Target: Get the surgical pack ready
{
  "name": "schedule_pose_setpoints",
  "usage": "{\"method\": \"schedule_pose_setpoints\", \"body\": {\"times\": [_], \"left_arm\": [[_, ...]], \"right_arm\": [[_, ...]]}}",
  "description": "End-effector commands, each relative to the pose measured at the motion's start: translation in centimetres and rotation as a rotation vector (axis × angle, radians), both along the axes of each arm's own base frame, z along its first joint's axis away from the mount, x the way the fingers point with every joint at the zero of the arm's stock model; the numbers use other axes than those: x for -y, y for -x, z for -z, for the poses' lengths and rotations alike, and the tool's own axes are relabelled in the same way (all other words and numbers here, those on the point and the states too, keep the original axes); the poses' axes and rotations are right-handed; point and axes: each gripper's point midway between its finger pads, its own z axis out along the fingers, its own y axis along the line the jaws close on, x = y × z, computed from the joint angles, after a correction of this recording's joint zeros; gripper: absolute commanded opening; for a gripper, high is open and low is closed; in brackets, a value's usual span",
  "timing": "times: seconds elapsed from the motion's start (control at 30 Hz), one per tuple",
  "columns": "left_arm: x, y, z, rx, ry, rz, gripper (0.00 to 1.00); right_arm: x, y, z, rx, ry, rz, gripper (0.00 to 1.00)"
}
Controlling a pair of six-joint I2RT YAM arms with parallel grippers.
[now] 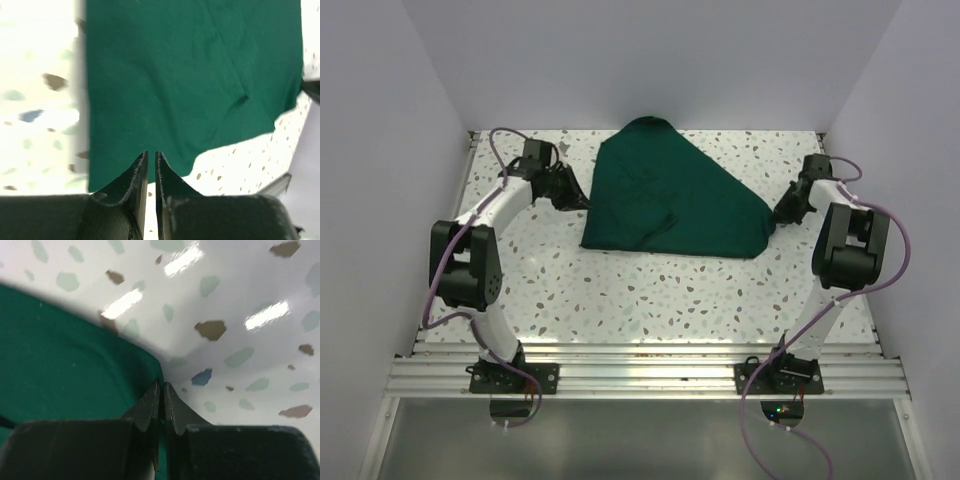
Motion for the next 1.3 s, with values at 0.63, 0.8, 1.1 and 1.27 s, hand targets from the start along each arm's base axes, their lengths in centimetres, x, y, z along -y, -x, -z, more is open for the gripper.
{"method": "schedule_pose_setpoints", "body": {"times": [0.63, 0.8, 1.1, 1.27], "left_arm": [[-5.3, 0.8, 7.6, -0.109, -0.018, -0.095, 0.13], [-4.7, 0.8, 7.8, -0.111, -0.015, -0.087, 0.13], [-4.3, 1.0, 7.9, -0.119, -0.012, -0.081, 0.13], [-4.0, 1.2, 7.9, -0.122, -0.01, -0.073, 0.13]], "right_arm": [[-40.1, -3.2, -24.9, 0.474, -0.306, -0.731, 0.0], [-43.8, -1.8, -22.8, 0.437, -0.332, -0.796, 0.0], [-46.1, -3.4, -19.3, 0.428, -0.343, -0.771, 0.0], [-47.8, -4.4, -18.0, 0.44, -0.358, -0.749, 0.0]]}}
